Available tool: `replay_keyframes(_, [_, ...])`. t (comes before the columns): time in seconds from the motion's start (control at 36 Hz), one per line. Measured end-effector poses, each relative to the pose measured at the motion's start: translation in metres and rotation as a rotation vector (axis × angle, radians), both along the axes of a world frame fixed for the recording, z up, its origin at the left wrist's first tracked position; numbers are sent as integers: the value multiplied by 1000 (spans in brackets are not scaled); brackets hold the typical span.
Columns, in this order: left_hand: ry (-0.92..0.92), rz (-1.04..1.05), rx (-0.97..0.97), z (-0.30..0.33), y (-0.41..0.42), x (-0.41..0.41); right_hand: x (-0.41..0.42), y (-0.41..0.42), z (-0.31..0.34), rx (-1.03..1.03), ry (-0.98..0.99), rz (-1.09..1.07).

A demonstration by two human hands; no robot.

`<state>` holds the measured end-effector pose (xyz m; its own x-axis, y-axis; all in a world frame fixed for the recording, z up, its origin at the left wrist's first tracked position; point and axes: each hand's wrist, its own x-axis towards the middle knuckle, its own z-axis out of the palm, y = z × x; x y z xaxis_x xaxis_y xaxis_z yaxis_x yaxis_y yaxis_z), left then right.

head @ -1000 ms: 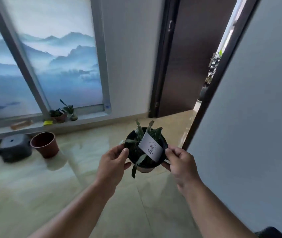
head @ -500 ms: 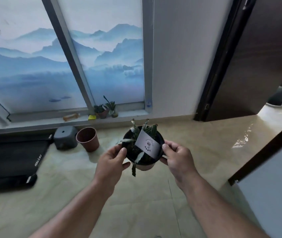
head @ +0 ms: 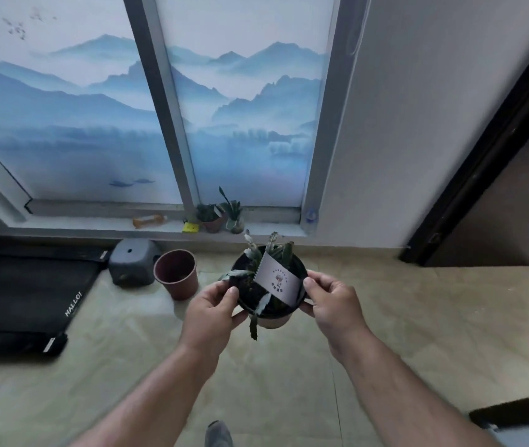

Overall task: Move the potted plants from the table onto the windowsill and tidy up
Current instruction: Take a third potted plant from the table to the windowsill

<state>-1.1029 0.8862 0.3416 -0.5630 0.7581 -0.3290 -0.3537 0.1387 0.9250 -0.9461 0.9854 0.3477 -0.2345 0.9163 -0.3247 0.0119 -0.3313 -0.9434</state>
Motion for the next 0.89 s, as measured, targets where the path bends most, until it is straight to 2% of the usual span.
replay_keyframes(0.17, [-36, -7, 21, -6, 63, -89, -87, 58, -4, -14, -23, -18])
replay_keyframes(0.36, [-33, -46, -16, -14, 129, -151, -144, 118, -8, -21, -42, -52])
replay_keyframes(0.56, [-50, -55, -44, -28, 212, -185, -180, 196, -21, -38, -48, -52])
replay_keyframes(0.89, [-21, -110, -157, -56, 391, -233, -229, 376, -75, -128, -13, -68])
